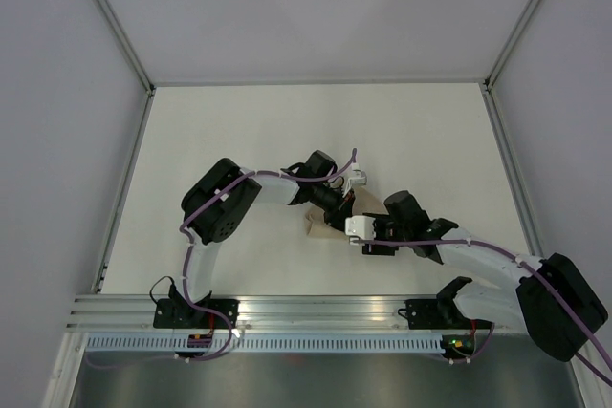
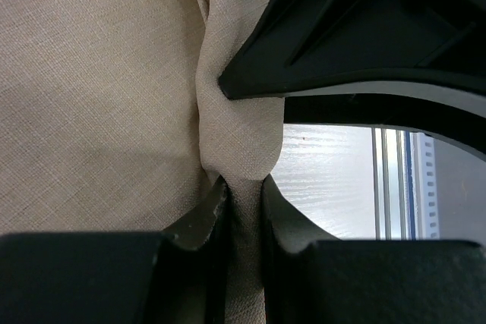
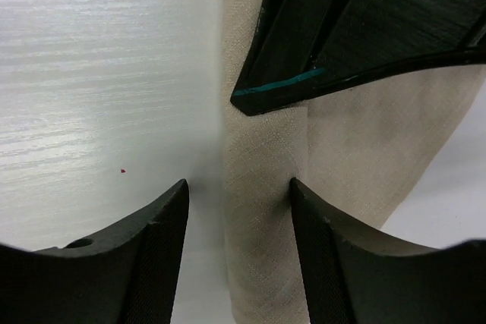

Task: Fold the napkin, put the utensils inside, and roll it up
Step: Roll the napkin with the utensil

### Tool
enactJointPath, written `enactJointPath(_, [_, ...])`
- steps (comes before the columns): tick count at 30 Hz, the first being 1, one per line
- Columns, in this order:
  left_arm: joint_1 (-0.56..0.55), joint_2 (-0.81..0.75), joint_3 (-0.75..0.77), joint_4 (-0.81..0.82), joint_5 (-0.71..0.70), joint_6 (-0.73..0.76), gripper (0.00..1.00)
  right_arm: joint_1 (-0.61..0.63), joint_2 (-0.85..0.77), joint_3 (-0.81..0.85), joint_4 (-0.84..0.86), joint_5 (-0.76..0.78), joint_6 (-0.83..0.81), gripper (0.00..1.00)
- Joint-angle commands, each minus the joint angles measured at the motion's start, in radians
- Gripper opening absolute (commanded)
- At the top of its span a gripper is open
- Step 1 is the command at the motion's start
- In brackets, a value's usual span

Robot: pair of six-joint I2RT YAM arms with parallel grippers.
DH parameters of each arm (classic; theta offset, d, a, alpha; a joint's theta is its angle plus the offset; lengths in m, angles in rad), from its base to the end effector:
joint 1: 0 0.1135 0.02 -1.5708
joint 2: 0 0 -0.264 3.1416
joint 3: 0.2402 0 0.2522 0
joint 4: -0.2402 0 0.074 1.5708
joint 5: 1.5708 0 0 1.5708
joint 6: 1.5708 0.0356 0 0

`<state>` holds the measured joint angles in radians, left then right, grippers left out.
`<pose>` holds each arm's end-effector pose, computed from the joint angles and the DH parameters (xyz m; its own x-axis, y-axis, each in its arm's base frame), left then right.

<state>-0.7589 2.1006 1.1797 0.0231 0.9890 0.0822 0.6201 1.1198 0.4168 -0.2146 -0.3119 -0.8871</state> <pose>0.2754 -0.3022 0.1094 -0.5034 0.5396 -0.6749 0.8000 -0.0040 -0.5999 0.1533 0.1229 0.1528 0.1382 -0.8080 -0.5728 -0.9463 0.0631 -0.3172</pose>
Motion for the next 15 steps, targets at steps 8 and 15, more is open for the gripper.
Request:
enactJointPath(8, [-0.008,0.004,-0.011,-0.094,-0.102,-0.01,0.32,0.012,0.028,-0.016,0.046,0.073,0.0,0.24])
enactJointPath(15, [-0.002,-0.102,-0.012,-0.043,-0.159,-0.019,0.44,0.01,0.04,-0.004,-0.006,0.057,0.013,0.1])
